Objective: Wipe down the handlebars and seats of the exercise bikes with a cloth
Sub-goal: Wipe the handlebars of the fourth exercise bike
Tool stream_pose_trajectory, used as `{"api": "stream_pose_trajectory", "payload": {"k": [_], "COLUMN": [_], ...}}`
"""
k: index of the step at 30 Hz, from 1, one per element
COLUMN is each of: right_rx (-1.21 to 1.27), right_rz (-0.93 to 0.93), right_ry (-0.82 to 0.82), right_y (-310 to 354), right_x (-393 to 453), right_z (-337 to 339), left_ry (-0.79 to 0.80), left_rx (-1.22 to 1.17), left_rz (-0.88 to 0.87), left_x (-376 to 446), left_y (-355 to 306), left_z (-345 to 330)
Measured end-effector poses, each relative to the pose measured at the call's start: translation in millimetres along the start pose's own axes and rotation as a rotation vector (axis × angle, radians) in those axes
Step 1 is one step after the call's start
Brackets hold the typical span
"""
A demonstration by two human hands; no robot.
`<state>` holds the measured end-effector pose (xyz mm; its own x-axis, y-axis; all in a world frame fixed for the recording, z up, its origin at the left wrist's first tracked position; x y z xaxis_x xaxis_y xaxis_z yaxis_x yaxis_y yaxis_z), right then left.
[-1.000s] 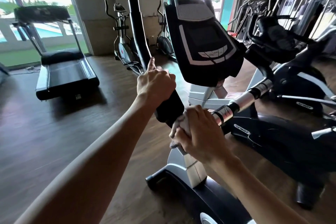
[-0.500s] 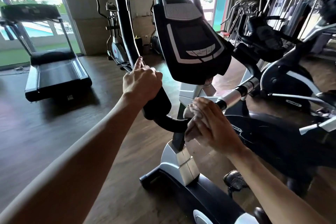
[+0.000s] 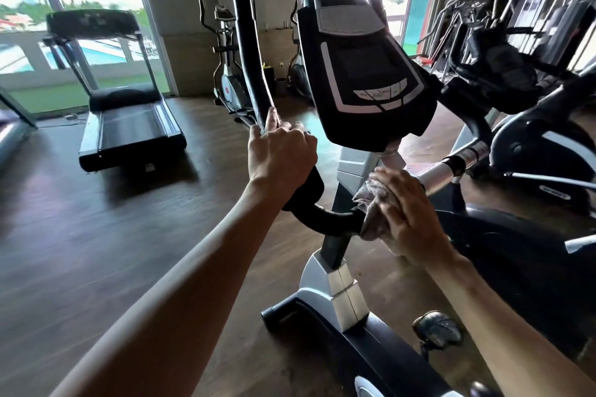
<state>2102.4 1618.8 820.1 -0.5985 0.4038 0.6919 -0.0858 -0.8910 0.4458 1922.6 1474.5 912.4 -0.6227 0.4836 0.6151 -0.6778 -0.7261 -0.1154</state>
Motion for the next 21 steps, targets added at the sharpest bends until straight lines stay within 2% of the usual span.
{"api": "stream_pose_trajectory", "payload": {"k": [2, 6, 8, 10, 13, 15, 17, 21], "right_rx": [-0.013, 0.048, 0.037, -0.038, 0.003, -0.009, -0.049, 0.033], "right_rz": [-0.051, 0.142, 0.221, 0.249, -0.069, -0.147, -0.044, 0.161], "right_ry": [-0.035, -0.009, 0.053, 0.041, -0.087, -0.133, -0.119, 0.041], "right_y": [18.3, 49.0, 31.5, -1.0, -29.0, -21.2, 2.6, 22.1], "right_x": [-6.4, -27.0, -20.8, -9.4, 8.5, 5.1, -7.8, -19.2], "right_z": [-10.6, -17.0, -9.6, -4.6, 8.6, 4.2, -7.8, -9.7], "left_ry": [0.011, 0.011, -0.002, -0.026, -0.039, -0.034, -0.041, -0.045], "left_rx": [0.035, 0.069, 0.067, 0.047, 0.063, 0.086, 0.093, 0.086], "left_rz": [-0.004, 0.024, 0.03, 0.031, 0.03, 0.033, 0.04, 0.02], "left_x": [1.1, -2.4, -9.0, -14.1, -19.3, -20.9, -21.4, -21.9], "left_y": [-3.3, -11.0, -13.8, -15.0, -16.9, -19.7, -21.4, -20.5], "left_z": [0.2, 1.1, 0.3, -0.4, -1.7, -2.1, -1.9, -1.3]}}
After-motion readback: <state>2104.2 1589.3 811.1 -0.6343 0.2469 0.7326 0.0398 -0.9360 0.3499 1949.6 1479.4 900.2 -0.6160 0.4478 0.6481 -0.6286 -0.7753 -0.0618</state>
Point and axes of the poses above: each hand's wrist, its own x-axis towards the middle knuckle, its own z-axis out of the back of the hand, y = z × x, the point moved 1 cm from there along x, towards the middle knuckle, and after that the axes turned 11 degrees about -y, right-handed, at the moved point
